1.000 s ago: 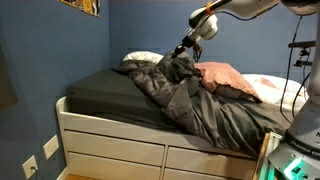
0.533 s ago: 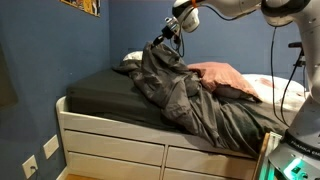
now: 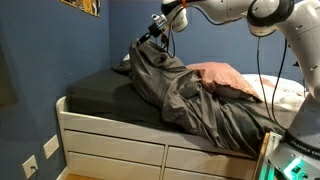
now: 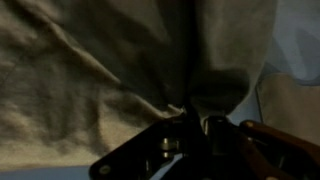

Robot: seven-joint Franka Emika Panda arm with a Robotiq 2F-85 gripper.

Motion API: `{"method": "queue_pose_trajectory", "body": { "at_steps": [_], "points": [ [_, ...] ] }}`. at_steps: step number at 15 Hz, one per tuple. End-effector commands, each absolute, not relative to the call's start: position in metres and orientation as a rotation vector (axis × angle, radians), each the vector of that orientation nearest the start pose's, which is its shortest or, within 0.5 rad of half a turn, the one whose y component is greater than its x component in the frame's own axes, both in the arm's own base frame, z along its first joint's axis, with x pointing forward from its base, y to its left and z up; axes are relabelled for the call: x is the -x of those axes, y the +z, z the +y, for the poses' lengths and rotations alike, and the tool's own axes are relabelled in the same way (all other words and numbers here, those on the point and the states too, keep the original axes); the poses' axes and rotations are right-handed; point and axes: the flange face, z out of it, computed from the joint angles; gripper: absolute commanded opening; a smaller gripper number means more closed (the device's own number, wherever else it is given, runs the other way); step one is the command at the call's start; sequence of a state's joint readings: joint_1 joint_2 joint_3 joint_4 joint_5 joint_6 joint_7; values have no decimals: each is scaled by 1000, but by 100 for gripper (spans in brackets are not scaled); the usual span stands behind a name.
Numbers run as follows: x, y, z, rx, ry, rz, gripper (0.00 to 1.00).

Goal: Cover the uncovered part of the bed with the duvet cover

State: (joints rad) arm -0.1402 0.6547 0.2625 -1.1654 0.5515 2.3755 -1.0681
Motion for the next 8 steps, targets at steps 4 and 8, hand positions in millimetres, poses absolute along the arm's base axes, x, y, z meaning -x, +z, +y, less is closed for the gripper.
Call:
{"method": "queue_pose_trajectory", "body": {
  "at_steps": [4,8],
  "points": [
    [-779,492,33,2426,-1083,-1023,7],
    [-796,477,76,2363,-934,-1183,2]
  ]
}}
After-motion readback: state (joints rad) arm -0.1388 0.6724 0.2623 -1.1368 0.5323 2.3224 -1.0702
